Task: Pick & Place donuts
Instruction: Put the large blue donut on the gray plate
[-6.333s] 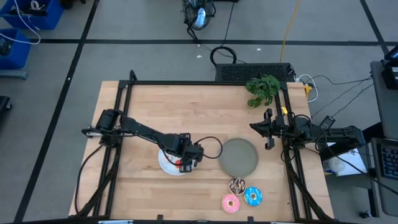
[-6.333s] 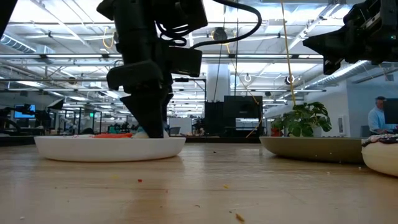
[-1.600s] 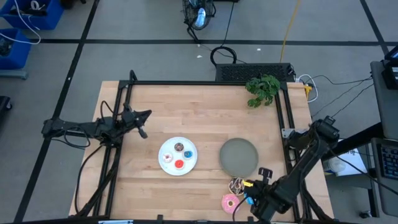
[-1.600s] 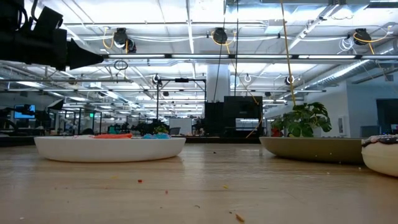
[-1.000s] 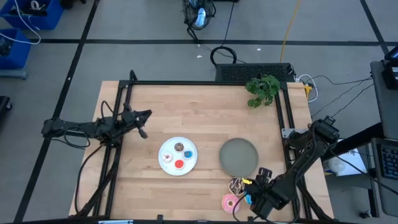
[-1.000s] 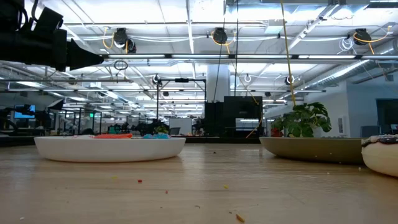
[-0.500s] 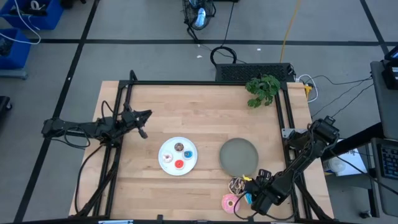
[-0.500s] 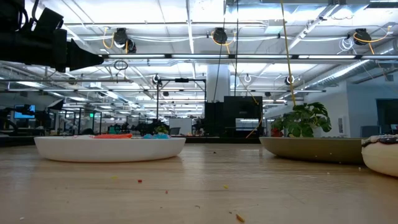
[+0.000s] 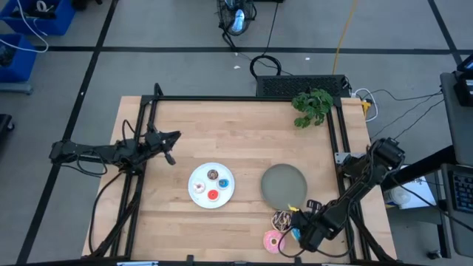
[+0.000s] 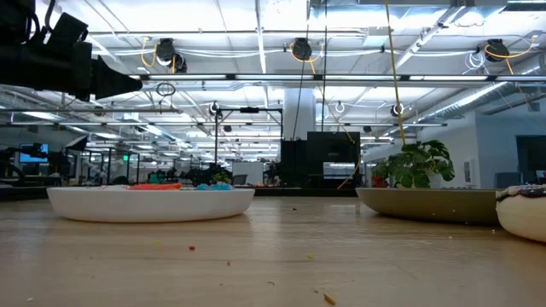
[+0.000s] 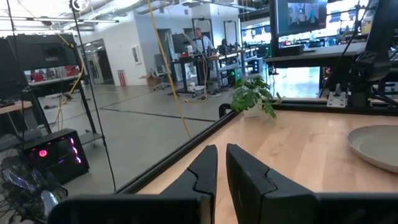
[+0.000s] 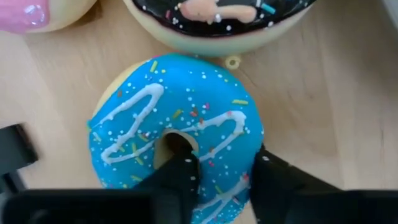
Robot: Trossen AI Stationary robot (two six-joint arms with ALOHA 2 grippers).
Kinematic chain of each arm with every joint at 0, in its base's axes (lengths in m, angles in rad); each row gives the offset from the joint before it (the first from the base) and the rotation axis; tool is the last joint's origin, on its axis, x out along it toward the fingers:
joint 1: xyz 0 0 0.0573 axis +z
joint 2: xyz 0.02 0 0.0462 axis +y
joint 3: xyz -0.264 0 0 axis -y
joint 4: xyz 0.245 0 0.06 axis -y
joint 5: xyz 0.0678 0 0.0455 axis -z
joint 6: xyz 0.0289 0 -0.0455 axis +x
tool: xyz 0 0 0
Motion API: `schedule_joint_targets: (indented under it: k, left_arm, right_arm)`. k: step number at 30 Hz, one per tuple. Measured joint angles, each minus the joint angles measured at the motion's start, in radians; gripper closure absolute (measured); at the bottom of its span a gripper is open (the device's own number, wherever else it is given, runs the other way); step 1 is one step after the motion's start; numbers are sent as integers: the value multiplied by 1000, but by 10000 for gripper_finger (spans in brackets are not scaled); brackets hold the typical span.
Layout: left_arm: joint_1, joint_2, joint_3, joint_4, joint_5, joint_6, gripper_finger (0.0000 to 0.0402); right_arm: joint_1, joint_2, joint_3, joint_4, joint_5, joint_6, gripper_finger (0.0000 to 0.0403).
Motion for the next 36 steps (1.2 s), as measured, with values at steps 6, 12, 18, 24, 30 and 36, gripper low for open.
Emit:
schedule_joint_targets:
  k: [6, 12, 18, 24, 30, 36]
  left_arm:
    - [0, 0, 0, 0, 0, -2, 360]
    - [0, 0, 0, 1, 0, -2, 360]
    - [0, 0, 0, 1, 0, -2, 360]
    - [0, 0, 0, 2, 0, -2, 360]
    - [0, 0, 0, 1, 1, -2, 360]
    - [0, 0, 0, -4, 0, 7, 360]
  right_arm:
    - [-22, -80, -2, -22, -11, -27, 384]
    - [-43, -152, -2, -20, -4, -51, 381]
    - [-75, -209, -1, -16, -4, -77, 380]
    - [-108, -260, 0, -7, -5, -122, 391]
    - [-175, -330, 1, -6, 10, -188, 388]
    - [-221, -370, 1, -6, 27, -225, 388]
